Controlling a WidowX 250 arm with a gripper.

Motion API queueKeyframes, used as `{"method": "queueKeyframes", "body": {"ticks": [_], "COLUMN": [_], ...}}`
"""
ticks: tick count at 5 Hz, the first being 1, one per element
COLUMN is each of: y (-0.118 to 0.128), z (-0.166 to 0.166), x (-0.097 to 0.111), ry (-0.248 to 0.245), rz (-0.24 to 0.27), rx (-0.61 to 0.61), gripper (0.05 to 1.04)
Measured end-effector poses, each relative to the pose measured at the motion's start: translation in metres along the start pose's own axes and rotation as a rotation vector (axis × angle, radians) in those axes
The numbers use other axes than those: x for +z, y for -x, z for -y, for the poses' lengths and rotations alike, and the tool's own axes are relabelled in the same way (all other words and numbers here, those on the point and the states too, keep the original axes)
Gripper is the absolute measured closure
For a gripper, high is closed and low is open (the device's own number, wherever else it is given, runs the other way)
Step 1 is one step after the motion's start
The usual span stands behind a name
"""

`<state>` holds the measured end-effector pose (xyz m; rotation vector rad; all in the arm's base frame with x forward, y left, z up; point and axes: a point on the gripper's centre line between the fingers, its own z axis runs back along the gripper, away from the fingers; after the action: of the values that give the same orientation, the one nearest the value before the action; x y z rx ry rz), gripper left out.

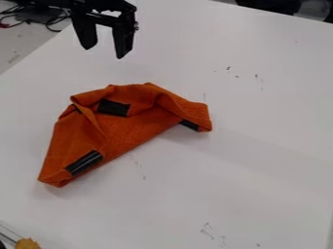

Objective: Unfold the cloth from top left to bottom right

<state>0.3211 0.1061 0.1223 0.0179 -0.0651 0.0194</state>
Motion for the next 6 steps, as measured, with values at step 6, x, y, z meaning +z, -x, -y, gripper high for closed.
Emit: {"method": "queueKeyframes", "body": {"ticks": [6], "y": [0.019], "z": [-0.044], "x": [-0.068], "ry": [0.06], "rz": [-0.131], "rx": [-0.008], "gripper": [0.085]}}
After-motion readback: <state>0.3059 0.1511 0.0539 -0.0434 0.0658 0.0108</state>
